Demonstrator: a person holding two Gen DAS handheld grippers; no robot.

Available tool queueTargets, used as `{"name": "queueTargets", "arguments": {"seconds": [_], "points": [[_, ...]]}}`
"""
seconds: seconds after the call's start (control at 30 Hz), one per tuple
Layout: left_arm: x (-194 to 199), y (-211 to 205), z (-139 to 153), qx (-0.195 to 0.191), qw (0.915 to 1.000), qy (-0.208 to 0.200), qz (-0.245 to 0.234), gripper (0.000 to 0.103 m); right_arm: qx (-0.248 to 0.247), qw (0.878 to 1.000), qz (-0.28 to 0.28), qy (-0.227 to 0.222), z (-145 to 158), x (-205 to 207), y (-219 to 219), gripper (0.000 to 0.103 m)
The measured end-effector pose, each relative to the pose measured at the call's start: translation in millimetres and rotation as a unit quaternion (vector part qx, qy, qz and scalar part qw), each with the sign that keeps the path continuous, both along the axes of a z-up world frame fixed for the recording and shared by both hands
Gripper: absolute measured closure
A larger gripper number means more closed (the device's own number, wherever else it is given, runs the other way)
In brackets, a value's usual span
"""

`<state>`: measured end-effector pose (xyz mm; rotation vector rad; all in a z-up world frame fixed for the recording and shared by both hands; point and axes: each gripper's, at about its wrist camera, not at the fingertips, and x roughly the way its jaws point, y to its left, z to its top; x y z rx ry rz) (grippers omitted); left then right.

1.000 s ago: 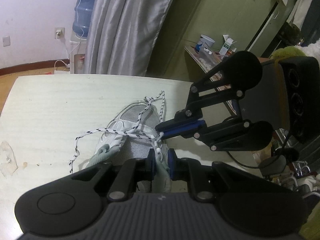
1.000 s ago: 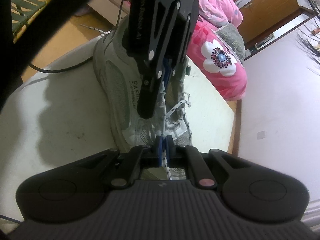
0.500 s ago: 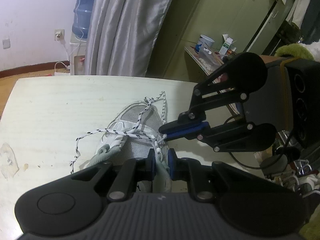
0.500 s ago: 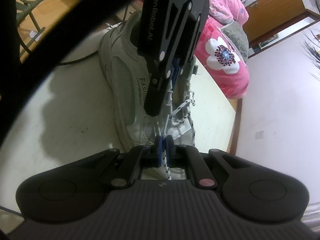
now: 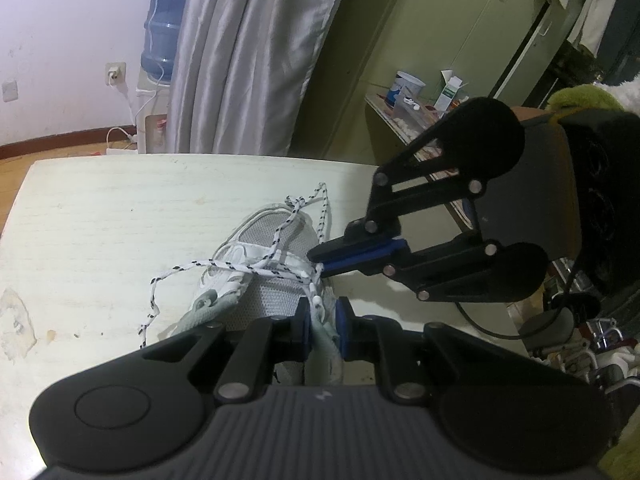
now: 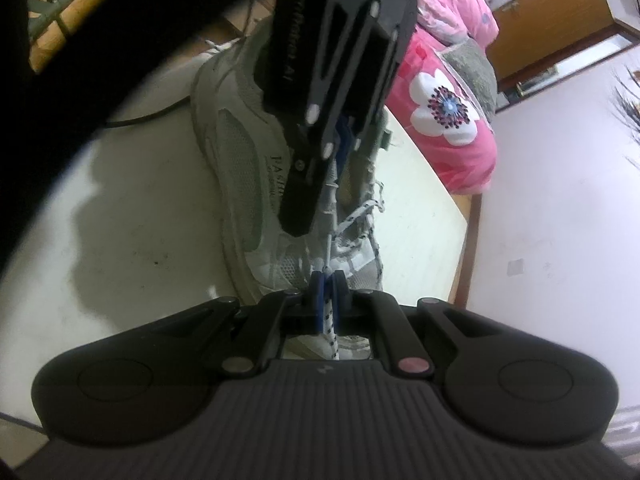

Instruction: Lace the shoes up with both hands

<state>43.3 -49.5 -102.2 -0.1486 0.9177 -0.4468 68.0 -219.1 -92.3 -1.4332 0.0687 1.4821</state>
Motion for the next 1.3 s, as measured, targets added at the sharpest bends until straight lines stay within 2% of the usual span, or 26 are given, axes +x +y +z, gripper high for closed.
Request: {"name": "queueTargets", "arguments": {"seconds": [0.37, 0.47, 0.6, 0.8, 1.3], "points": [[-2, -1, -1, -0.002, 1.0000, -0.005, -0.002, 0.089, -0.013, 0.993, -0.074, 0.088, 13, 12, 14, 0.100], [-2, -2, 0, -0.002, 1.0000, -0.004, -0.001, 0.089, -0.011, 0.992, -0.080, 0.095, 14, 14, 14, 0.100], [-1, -1, 1, -0.002, 1.0000, -0.003, -0.002, 0.089, -0.013, 0.989, -0.104, 0.103, 20, 25, 13, 0.100], [0, 0, 3, -0.003, 1.0000, -0.002, -0.003, 0.089, -0.014, 0.992, -0.083, 0.095, 17, 17, 8, 0.100], [6, -5, 6, 0.009, 0.9998, -0.012, -0.010, 0.089, -0.016, 0.991, -0.094, 0.092, 14, 12, 7, 0.100]]}}
